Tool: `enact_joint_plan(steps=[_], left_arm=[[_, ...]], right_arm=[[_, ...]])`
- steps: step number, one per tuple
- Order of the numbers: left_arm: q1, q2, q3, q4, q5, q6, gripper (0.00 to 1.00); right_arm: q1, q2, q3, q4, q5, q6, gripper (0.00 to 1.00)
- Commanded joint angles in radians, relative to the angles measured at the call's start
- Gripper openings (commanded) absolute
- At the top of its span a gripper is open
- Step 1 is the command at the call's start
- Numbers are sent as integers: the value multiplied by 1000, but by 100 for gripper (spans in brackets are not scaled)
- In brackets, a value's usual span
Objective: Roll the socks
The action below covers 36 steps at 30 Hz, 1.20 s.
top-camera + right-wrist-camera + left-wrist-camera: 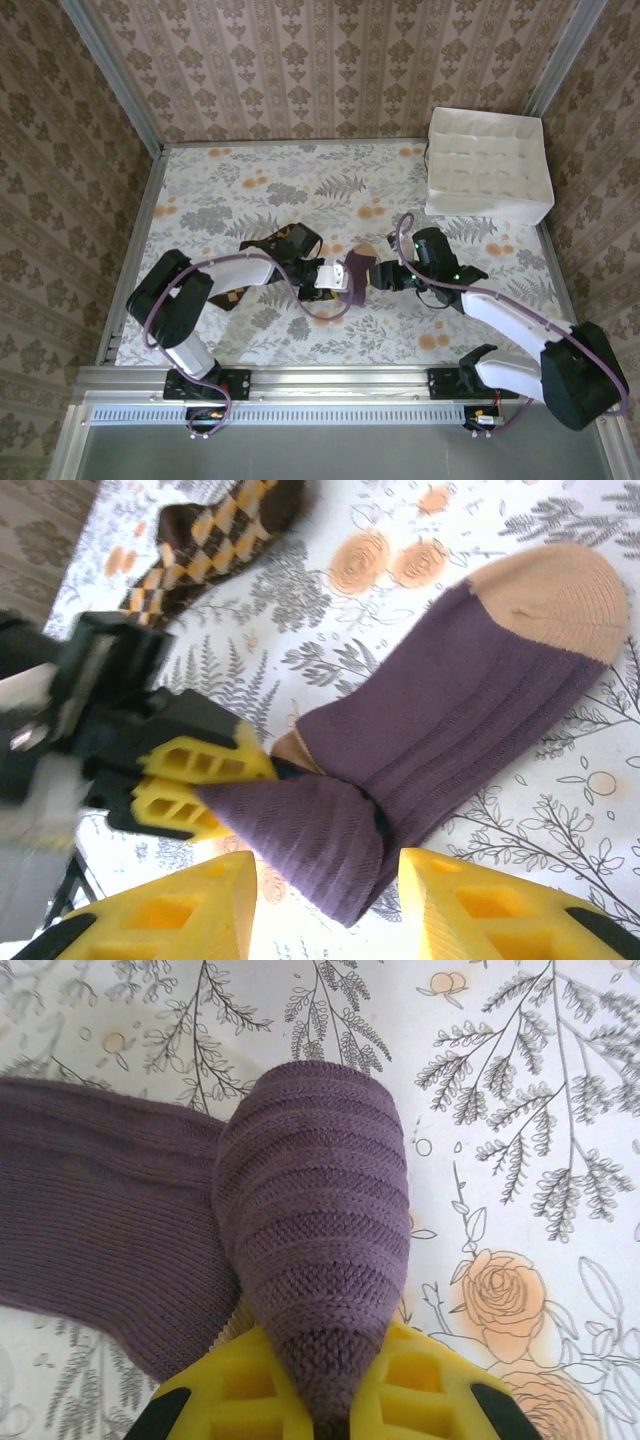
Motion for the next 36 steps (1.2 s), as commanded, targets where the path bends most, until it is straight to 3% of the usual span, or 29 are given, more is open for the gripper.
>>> enact_joint_plan(steps=[1, 7, 13, 20, 26, 36], left_arm=[[23, 56, 81, -198, 139, -37, 0], [48, 145, 178, -305, 195, -67, 0], [58, 213, 234, -372, 235, -64, 0], [76, 255, 270, -408, 270, -54, 0], [90, 265, 273, -404, 287, -60, 0], [104, 260, 245, -301, 235, -153, 0]], right_arm=[[30, -41, -69, 69, -12, -49, 43], [145, -38, -120, 205, 45, -190, 48], [156, 51, -158, 367, 44, -282, 53], [159, 196, -102, 392, 28, -383, 55], [159, 320, -67, 403, -58, -382, 57], [166, 352, -92, 353, -123, -340, 59]])
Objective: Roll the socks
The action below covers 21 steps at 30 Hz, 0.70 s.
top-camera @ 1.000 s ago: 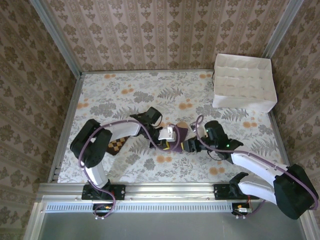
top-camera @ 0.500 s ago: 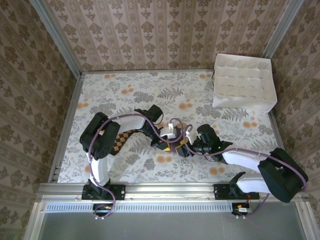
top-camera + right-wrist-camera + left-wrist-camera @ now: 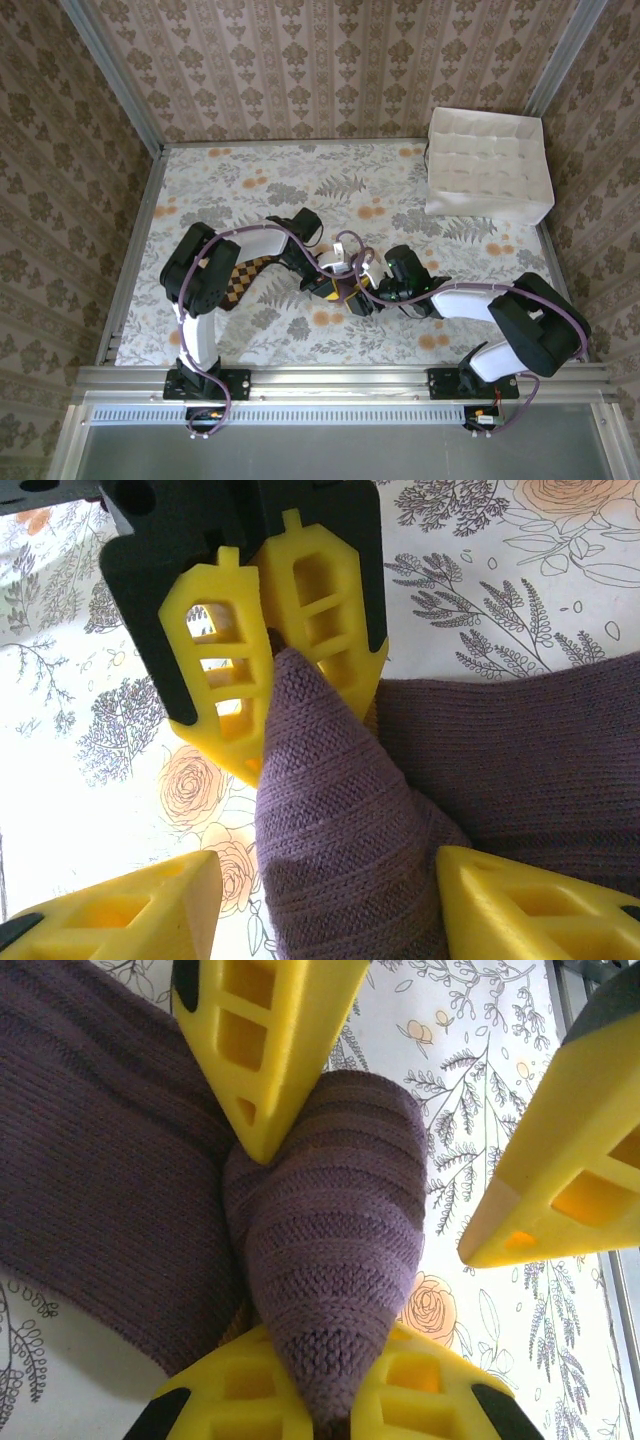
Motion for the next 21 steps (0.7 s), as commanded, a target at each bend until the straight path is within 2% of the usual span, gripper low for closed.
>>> enact_joint_plan(steps=[1, 4, 6, 11, 13, 14, 21], left_arm=[[7, 11, -18, 53, -17, -48, 0], [8, 5, -32, 81, -30, -70, 0], [7, -1, -44, 99, -39, -79, 0], [8, -44, -100, 178, -69, -106, 0], [7, -75, -140, 232, -90, -108, 3], [6, -99, -172, 270, -100, -97, 7], [-12, -300, -404, 592, -253, -55, 36]], right_arm=[[15, 24, -3, -41, -66, 22, 59], [22, 45, 20, -72, -43, 28, 57], [26, 65, 45, -118, -7, 31, 50], [25, 110, 117, -256, 106, 69, 12], [21, 119, 135, -290, 137, 113, 2], [15, 127, 146, -305, 144, 141, 0], [-46, 216, 178, -339, 117, 286, 0]])
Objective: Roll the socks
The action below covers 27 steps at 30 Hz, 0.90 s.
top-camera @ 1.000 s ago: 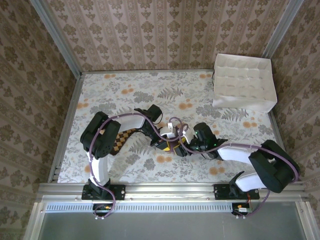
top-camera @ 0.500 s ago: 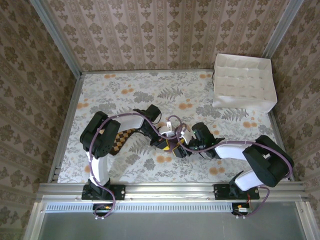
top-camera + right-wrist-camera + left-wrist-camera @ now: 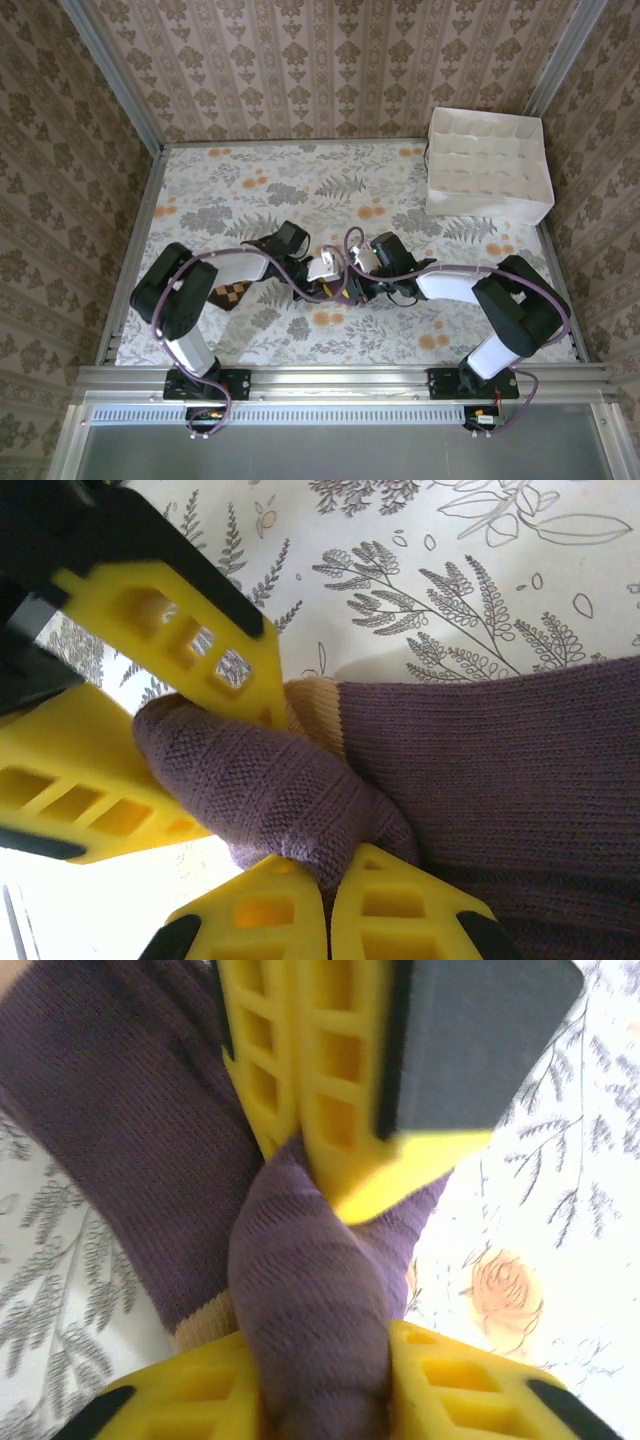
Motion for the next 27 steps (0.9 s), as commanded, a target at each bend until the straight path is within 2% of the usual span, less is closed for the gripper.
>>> enact_joint_plan(steps=[1, 7, 13, 16, 27], left_arm=[[-6, -86, -85, 182, -114, 23, 40], [-23, -210, -193, 335, -176, 134, 44], [-134, -245, -246, 404, -390, 330, 46], [-172, -226, -259, 443, -457, 401, 47], [-193, -63, -197, 401, -469, 492, 48]], right_arm=[[-37, 86, -18, -139, 87, 103, 0], [-56, 125, 1, -182, 82, 140, 0], [-75, 167, 26, -224, 71, 163, 0], [-80, 183, 37, -235, 63, 165, 0], [-94, 208, 51, -243, 12, 168, 0]])
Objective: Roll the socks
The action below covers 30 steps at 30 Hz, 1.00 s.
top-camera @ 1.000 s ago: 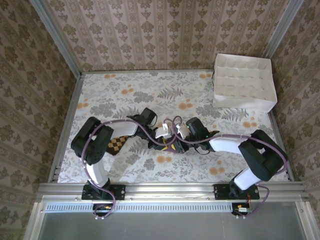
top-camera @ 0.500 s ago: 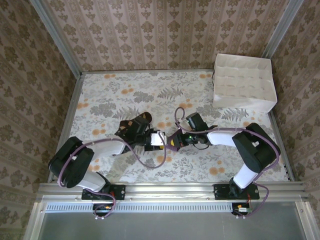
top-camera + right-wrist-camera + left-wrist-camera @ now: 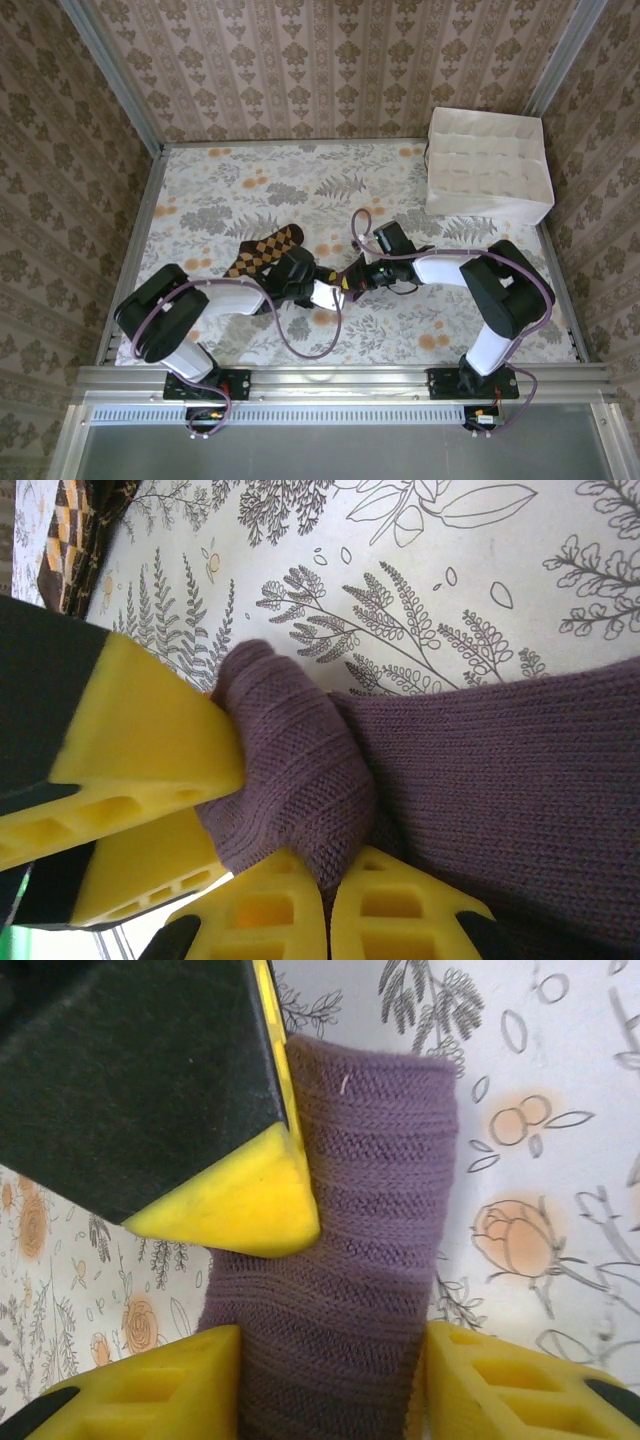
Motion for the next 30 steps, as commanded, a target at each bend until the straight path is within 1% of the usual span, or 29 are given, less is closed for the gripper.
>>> enact_joint_plan(steps=[1, 4, 5, 6, 7, 8, 9, 10, 11, 12, 15, 18, 20, 22, 24, 27, 30], left_arm=[[-11, 55, 27, -33, -18, 58, 48], [-16, 90, 41, -38, -29, 75, 47], [-19, 100, 47, -44, -32, 81, 44], [-22, 109, 50, -52, -33, 87, 39], [-26, 117, 54, -67, -39, 96, 30], [-34, 124, 55, -76, -52, 99, 15], [-39, 129, 52, -80, -65, 101, 4], [-48, 133, 48, -79, -82, 105, 0], [-57, 137, 42, -79, -101, 110, 0], [-64, 141, 37, -76, -115, 112, 0], [-79, 151, 30, -73, -141, 108, 0], [-90, 161, 32, -75, -153, 103, 0], [-97, 163, 33, -77, -164, 99, 0], [-102, 159, 30, -80, -170, 92, 0], [-107, 151, 25, -85, -179, 84, 0], [-117, 129, 8, -85, -193, 70, 0], [-143, 108, -18, -61, -223, 60, 0]], right_arm=[[-7, 93, -42, -175, 151, -2, 0], [-7, 99, -30, -185, 124, -7, 0], [-7, 97, -25, -191, 116, -9, 0], [-6, 91, -20, -202, 112, -12, 0], [-7, 74, -11, -219, 111, -18, 6], [-7, 50, 1, -241, 110, -25, 14], [-9, 22, 12, -266, 114, -31, 22], [-12, -13, 27, -300, 125, -37, 31], [-19, -56, 44, -334, 143, -36, 38], [-27, -88, 61, -369, 153, -33, 41], [-68, -168, 113, -476, 164, -42, 43], [-111, -223, 127, -549, 220, -36, 44], [-144, -231, 122, -574, 269, -19, 44], [-164, -215, 114, -587, 324, 2, 43], [-169, -178, 112, -586, 352, 16, 40], [-168, -86, 126, -552, 344, 25, 35], [-158, 29, 187, -529, 330, 14, 30]])
